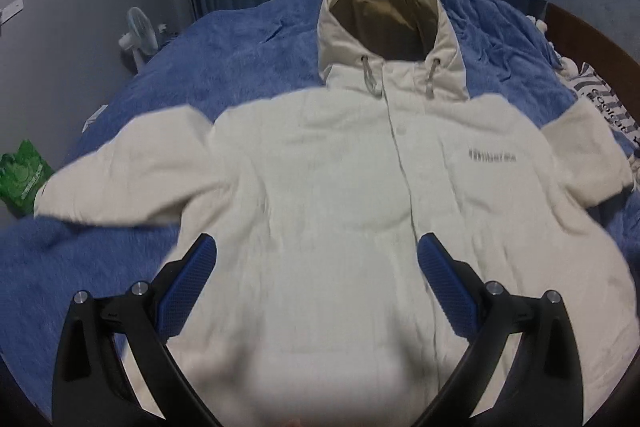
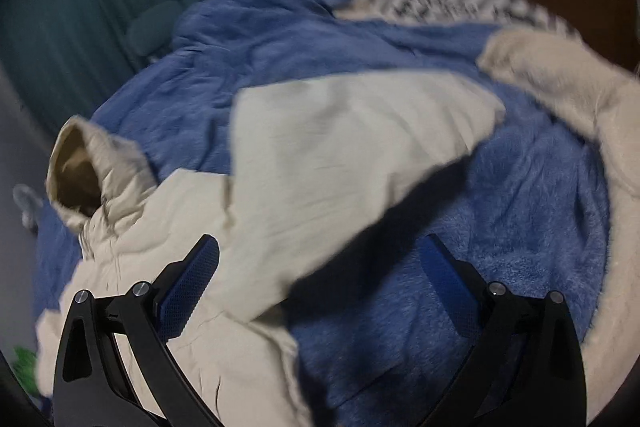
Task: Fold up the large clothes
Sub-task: 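Grasp the jacket sleeve with the right gripper and fold it across the front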
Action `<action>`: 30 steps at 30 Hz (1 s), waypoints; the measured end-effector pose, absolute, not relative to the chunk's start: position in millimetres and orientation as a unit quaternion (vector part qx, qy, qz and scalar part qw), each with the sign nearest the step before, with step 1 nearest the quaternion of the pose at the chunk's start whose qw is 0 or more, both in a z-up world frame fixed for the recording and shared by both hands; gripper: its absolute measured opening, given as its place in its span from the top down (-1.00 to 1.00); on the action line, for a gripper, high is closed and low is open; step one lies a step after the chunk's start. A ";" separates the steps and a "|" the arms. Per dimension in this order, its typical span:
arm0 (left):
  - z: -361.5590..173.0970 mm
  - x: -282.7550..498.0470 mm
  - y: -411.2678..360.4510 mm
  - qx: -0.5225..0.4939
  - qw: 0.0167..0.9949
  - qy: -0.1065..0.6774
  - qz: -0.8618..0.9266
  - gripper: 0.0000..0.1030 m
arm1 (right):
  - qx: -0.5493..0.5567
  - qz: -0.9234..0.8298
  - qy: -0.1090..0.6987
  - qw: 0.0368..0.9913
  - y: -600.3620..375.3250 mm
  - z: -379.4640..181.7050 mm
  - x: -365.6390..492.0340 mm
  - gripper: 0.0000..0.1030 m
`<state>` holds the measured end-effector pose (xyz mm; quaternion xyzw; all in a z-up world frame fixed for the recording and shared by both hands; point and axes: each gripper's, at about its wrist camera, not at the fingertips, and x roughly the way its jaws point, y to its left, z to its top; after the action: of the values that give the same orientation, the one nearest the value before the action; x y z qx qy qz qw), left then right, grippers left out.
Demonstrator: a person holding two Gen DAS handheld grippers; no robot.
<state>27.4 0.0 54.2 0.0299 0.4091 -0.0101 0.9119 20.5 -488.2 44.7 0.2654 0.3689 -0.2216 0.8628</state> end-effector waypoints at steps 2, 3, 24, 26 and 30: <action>57.5 47.7 0.9 0.038 0.906 0.421 -0.009 -0.87 | 0.296 -0.216 0.373 0.852 -504.8 33.7 24.6 -0.88; 56.2 57.2 0.3 0.048 0.903 0.427 -0.003 -0.87 | 0.307 -0.218 0.379 0.845 -513.1 26.5 27.5 -0.88; -33.5 90.9 23.5 0.044 0.875 0.481 0.019 -0.87 | 0.462 -0.214 0.271 0.817 -628.4 -44.9 52.9 0.44; -35.0 91.7 22.2 0.051 0.875 0.481 0.020 -0.87 | 0.426 -0.229 0.264 0.835 -620.4 -30.4 53.2 0.62; -36.2 93.7 22.0 0.055 0.875 0.481 0.021 -0.87 | 0.368 -0.234 0.232 0.870 -601.7 8.8 52.4 0.74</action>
<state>93.7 22.0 -36.2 0.0551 0.4813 0.0210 0.8746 52.4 -601.7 8.8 0.3677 0.2321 -0.2338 0.8697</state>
